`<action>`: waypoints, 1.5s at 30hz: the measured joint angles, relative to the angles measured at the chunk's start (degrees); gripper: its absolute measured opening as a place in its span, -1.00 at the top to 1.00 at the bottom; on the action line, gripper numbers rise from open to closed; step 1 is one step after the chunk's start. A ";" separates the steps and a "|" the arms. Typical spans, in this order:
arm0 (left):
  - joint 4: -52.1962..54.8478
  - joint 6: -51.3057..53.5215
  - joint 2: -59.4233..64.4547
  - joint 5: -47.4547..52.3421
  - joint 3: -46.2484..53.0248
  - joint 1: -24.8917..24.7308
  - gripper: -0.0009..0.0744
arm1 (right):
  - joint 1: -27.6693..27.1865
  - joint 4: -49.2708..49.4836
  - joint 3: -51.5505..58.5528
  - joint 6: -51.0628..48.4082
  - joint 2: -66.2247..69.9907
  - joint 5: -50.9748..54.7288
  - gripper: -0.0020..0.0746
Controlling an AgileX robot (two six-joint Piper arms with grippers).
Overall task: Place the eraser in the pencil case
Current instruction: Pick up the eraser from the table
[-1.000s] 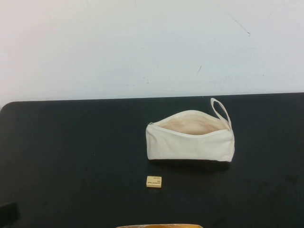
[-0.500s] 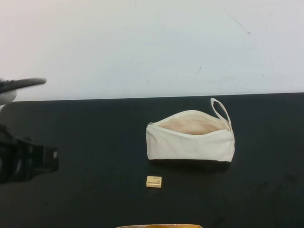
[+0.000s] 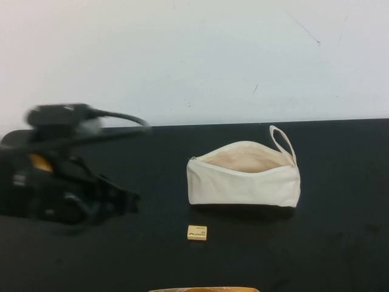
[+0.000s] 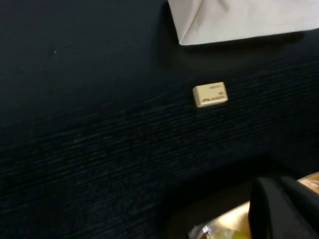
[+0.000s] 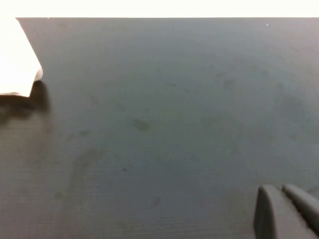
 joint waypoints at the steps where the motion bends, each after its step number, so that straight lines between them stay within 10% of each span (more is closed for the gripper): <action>1: 1.94 -2.06 1.13 -1.13 0.00 -1.59 0.98 | 0.00 0.00 0.00 0.00 0.00 0.00 0.95; 12: 10.04 -7.18 20.12 0.83 -7.71 -12.38 0.81 | 0.00 0.00 0.00 0.00 0.00 0.00 0.95; 23: 11.55 -8.11 36.95 3.91 -22.10 -12.99 -0.48 | 0.00 0.00 0.00 0.00 0.00 0.00 0.95; 45: 13.74 -11.63 48.14 3.99 -28.08 -13.49 -0.22 | 0.00 0.00 0.00 0.00 0.00 0.00 0.95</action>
